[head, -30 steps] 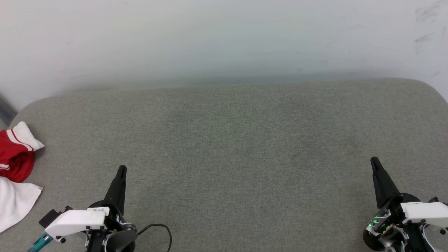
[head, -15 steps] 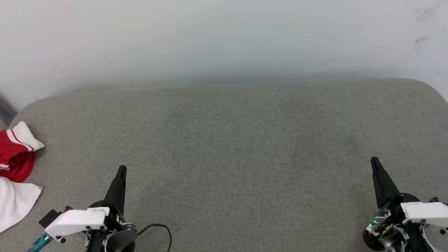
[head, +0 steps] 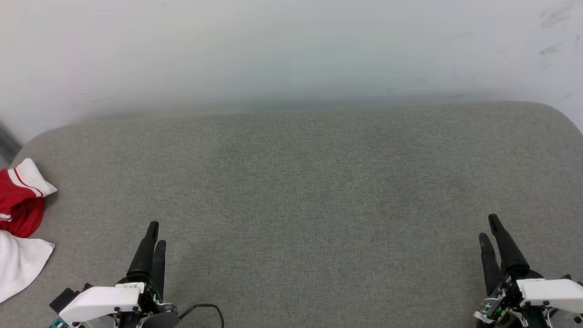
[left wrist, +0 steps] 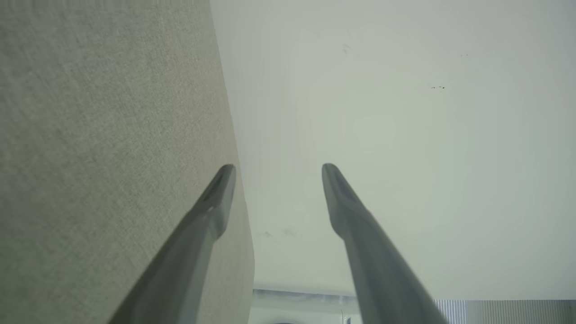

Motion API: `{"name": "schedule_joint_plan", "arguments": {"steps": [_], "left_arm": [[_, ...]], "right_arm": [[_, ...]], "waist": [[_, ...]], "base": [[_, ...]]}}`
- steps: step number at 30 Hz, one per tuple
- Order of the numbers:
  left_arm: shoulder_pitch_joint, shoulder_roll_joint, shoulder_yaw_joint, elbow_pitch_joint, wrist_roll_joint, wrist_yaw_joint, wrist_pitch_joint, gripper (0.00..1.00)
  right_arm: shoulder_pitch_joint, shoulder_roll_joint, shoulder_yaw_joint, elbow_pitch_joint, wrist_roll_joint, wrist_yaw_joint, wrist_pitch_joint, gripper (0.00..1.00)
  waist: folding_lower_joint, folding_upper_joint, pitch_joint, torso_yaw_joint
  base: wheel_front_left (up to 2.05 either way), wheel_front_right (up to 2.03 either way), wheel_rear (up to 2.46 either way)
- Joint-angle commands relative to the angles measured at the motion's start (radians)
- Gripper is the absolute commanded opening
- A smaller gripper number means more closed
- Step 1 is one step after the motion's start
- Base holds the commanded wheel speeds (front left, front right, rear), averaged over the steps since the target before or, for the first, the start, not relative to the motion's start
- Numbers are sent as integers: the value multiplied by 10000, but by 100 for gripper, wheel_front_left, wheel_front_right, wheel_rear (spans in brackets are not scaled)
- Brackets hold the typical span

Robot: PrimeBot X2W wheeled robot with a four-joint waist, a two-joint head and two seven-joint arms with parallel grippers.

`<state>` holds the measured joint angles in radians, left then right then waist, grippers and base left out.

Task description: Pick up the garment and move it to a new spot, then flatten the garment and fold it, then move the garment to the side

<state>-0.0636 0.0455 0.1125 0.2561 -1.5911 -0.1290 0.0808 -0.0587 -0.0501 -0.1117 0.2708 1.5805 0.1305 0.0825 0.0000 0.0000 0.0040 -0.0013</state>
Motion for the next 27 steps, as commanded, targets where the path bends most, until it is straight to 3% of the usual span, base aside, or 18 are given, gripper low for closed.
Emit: {"name": "schedule_joint_plan", "arguments": {"steps": [1, 9, 27], "left_arm": [[-84, 29, 92, -274, 250, -15, -137, 100], [-66, 33, 296, -839, 1785, 235, -510, 100], [350, 40, -419, -2142, 6110, 1852, -1202, 100]], "right_arm": [[-78, -11, -39, -303, -432, 0, -150, 100], [65, -11, -135, -843, -2005, 1, -522, 100], [406, -11, 316, -2139, -6303, 1, -1216, 100]], "waist": [[0, 0, 4, -3], [0, 0, 19, -9], [0, 0, 45, -1]], "base": [[0, 0, 0], [0, 0, 0], [0, 0, 0]]}}
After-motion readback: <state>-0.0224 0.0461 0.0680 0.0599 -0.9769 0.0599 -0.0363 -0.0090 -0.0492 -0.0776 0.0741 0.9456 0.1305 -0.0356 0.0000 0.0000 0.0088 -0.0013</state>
